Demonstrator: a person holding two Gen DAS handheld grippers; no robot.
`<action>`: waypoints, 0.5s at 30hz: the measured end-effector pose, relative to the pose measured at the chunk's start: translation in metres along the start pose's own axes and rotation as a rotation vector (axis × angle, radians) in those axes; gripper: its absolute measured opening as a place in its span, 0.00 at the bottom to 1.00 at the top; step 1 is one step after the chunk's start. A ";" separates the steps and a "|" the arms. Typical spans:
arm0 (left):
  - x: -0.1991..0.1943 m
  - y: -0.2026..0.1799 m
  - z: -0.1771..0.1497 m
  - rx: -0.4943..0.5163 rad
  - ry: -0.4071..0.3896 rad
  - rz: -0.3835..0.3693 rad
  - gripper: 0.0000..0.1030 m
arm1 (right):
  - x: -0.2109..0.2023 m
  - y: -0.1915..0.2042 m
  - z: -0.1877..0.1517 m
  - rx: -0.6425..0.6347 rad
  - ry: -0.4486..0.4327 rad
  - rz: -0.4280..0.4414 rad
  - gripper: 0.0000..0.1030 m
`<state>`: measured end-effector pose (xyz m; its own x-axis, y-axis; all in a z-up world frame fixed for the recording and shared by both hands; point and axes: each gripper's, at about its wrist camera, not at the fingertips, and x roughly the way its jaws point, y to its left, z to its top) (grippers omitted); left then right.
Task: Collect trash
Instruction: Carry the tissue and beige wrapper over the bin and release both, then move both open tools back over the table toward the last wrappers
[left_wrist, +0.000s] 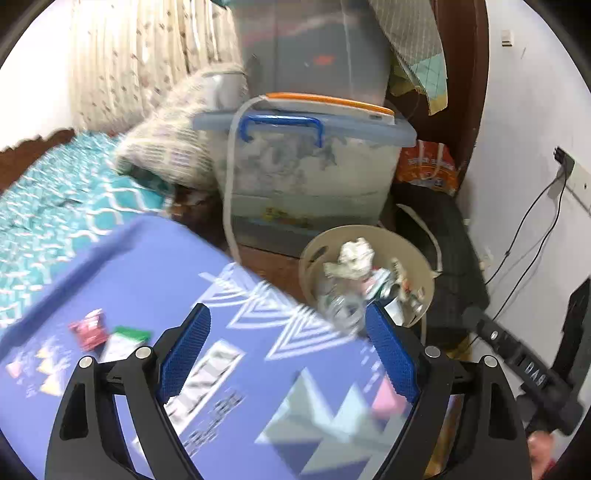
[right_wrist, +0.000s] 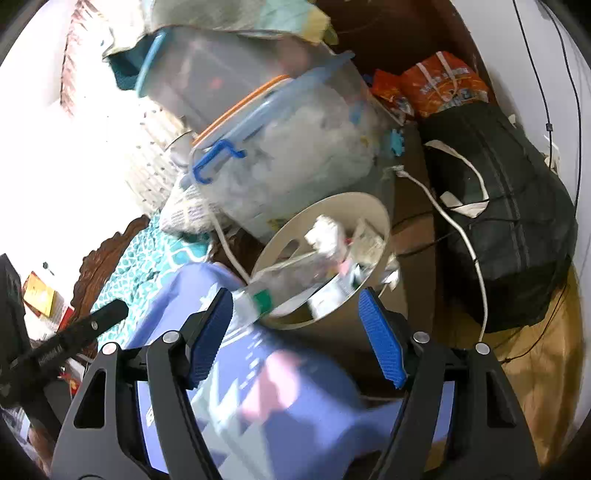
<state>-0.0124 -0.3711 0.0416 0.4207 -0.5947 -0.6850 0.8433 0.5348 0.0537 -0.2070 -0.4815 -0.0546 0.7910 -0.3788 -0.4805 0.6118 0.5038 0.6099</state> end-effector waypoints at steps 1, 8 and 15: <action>-0.009 0.003 -0.006 0.005 -0.011 0.017 0.79 | -0.004 0.006 -0.005 -0.004 0.003 0.003 0.70; -0.066 0.041 -0.049 -0.030 -0.060 0.079 0.80 | -0.027 0.048 -0.041 -0.028 0.026 -0.015 0.79; -0.105 0.079 -0.076 -0.083 -0.091 0.123 0.80 | -0.048 0.084 -0.053 -0.037 0.002 -0.071 0.91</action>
<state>-0.0151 -0.2203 0.0624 0.5506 -0.5718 -0.6082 0.7549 0.6521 0.0704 -0.1942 -0.3799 -0.0139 0.7458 -0.4127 -0.5229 0.6651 0.5043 0.5507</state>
